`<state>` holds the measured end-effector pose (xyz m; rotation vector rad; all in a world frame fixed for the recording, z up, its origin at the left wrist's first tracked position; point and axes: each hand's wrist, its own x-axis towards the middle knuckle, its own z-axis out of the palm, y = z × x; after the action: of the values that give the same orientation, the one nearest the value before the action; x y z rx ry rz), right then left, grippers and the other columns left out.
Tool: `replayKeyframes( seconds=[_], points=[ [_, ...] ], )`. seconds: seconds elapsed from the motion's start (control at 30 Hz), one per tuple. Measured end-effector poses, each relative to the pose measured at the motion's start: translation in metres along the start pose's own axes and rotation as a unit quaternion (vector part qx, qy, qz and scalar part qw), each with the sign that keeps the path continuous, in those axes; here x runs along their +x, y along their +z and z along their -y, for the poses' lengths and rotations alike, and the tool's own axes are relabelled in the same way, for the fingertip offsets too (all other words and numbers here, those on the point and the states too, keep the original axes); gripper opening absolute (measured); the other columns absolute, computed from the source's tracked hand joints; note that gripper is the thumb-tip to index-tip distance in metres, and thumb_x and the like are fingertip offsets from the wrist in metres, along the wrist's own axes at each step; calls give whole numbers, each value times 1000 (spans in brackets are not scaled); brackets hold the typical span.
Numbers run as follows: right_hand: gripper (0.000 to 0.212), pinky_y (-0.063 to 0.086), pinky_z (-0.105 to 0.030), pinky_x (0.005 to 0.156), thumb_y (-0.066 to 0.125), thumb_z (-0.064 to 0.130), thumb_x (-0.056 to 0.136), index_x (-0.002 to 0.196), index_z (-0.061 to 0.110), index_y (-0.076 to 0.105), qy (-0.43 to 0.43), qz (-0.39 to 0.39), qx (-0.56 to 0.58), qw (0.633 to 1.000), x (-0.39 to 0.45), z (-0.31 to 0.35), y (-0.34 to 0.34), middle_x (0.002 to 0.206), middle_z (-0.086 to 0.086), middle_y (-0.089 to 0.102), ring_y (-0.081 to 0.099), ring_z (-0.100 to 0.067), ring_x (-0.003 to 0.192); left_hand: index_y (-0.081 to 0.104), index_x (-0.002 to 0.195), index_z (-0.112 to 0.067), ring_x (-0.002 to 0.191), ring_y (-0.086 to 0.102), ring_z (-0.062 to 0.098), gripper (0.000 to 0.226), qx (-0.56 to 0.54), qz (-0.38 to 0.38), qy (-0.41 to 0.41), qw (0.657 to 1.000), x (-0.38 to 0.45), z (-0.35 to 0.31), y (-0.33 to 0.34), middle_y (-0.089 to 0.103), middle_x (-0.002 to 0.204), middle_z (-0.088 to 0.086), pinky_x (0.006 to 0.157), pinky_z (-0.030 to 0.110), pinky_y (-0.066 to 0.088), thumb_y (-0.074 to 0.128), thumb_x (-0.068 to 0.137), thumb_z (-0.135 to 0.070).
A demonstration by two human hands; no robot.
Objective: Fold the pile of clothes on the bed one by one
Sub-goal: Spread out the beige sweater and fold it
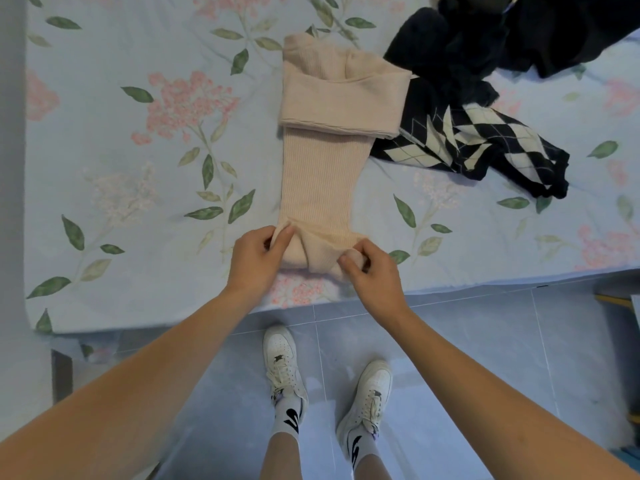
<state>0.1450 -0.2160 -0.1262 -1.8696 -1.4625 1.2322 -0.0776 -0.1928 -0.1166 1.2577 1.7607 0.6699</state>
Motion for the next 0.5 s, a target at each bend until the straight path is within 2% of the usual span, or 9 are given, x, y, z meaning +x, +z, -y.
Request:
replayKeyframes(
  seconds=[0.07, 0.13, 0.23, 0.27, 0.33, 0.4, 0.43, 0.5],
  points=[
    [24, 42, -36, 59, 65, 33, 99, 84, 21, 51, 7, -17, -39, 999, 9, 4, -2, 66, 9, 52, 48, -10, 60, 33, 59, -19, 51, 28, 10, 56, 41, -13, -11, 999, 3, 0, 3, 32, 52, -5, 50, 26, 19, 59, 103, -41],
    [23, 45, -39, 58, 63, 33, 101, 90, 18, 49, -4, -29, -101, 994, 14, 7, 2, 68, 6, 53, 52, -16, 62, 37, 61, -19, 51, 35, 14, 54, 95, -12, -32, 995, 6, 1, 6, 36, 52, -5, 50, 32, 22, 58, 103, -45],
    [21, 45, -39, 51, 66, 19, 96, 96, 14, 45, -74, -95, -206, 971, 16, 10, 9, 90, -1, 49, 50, -23, 72, 48, 85, -15, 64, 49, 21, 32, 132, -47, -30, 990, 9, 2, 11, 50, 69, -1, 54, 36, 35, 62, 101, -39],
    [19, 44, -40, 52, 66, 11, 93, 95, 11, 47, -116, -115, -239, 957, 16, 9, 10, 95, -4, 46, 47, -23, 77, 46, 90, -14, 70, 49, 23, 26, 147, -67, 3, 987, 8, 0, 10, 50, 77, 0, 57, 37, 39, 64, 100, -31],
    [14, 42, -44, 54, 62, -3, 88, 87, 7, 51, -202, -127, -262, 935, 15, 5, 10, 91, -8, 44, 42, -24, 79, 46, 90, -13, 80, 46, 25, 19, 204, -68, 137, 967, 2, -6, 6, 47, 90, 4, 64, 40, 42, 64, 96, -9],
    [15, 41, -47, 58, 60, -9, 83, 85, 5, 56, -265, -84, -240, 930, 10, -1, 10, 90, -9, 46, 42, -25, 79, 54, 92, -10, 83, 48, 27, 15, 263, 3, 293, 919, -8, -3, 2, 50, 96, 6, 68, 44, 44, 65, 89, 0],
    [15, 44, -47, 63, 61, -7, 82, 92, 3, 60, -281, -49, -229, 931, 5, -4, 9, 96, -9, 50, 45, -26, 83, 59, 98, -10, 88, 52, 27, 13, 280, 45, 340, 897, -14, 2, 0, 54, 102, 6, 72, 43, 45, 65, 89, -3],
    [39, 49, -43, 84, 66, 4, 81, 119, 4, 63, -286, 27, -232, 929, -8, -13, 5, 124, -10, 56, 54, -28, 108, 62, 122, -12, 116, 57, 26, 34, 295, 114, 350, 882, -23, 18, -3, 57, 129, 3, 92, 39, 48, 67, 89, -16]
  ],
)
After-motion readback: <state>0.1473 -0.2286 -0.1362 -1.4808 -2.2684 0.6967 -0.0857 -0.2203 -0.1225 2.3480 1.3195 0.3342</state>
